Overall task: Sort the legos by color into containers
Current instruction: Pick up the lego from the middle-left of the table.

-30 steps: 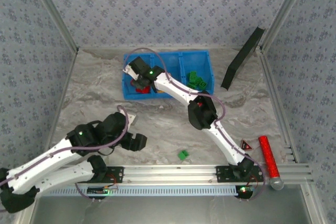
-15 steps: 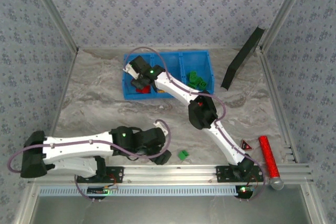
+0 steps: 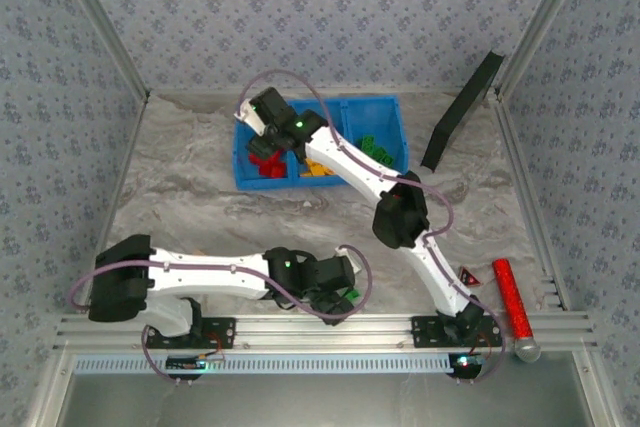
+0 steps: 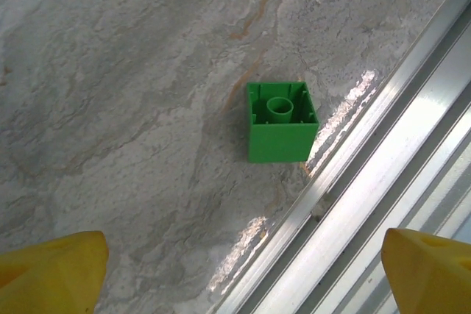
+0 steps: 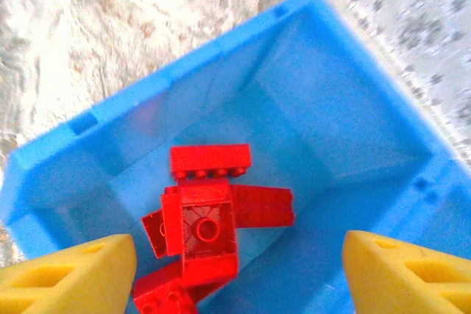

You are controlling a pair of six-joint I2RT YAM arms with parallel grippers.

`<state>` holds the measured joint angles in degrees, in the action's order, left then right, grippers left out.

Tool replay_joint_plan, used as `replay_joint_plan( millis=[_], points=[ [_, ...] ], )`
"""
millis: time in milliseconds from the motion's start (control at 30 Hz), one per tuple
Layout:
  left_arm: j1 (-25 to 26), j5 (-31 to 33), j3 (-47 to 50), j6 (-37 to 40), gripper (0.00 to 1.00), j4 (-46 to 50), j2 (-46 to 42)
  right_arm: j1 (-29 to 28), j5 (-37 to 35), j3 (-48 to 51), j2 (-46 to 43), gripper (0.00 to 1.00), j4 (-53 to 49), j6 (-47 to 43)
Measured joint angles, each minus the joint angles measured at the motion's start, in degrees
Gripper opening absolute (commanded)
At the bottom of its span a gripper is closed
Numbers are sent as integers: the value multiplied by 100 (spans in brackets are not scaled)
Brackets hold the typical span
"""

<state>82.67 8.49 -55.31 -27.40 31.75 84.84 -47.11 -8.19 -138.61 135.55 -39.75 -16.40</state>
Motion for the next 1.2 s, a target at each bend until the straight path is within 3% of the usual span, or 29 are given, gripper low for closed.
replay_joint_plan(
  millis=[333, 533, 733, 867, 1000, 1100, 1200],
  points=[
    [37, -42, -374, 181, 89, -313, 916, 35, -435, 737, -1261, 80, -282, 72],
    [37, 131, -673, 212, 86, -299, 1327, 210, -1185, 1434, -2380, 85, -680, 634],
    [37, 225, -789, 133, 68, -286, 1596, 549, -1561, 2990, -4422, 88, -697, 1333],
    [37, 227, -796, 31, 67, -223, 1818, 807, -1609, 3779, -5639, 89, -693, 1735],
    [37, 227, -796, -87, 60, -203, 1847, 1093, -1606, 4435, -6470, 89, -793, 2072],
    [37, 216, -796, -177, 46, -205, 1847, 1316, -1593, 4933, -6918, 85, -1021, 2483],
    [37, 179, -796, -177, 44, -205, 1847, 1388, -1552, 5630, -7407, 85, -1220, 3027]
  ],
)
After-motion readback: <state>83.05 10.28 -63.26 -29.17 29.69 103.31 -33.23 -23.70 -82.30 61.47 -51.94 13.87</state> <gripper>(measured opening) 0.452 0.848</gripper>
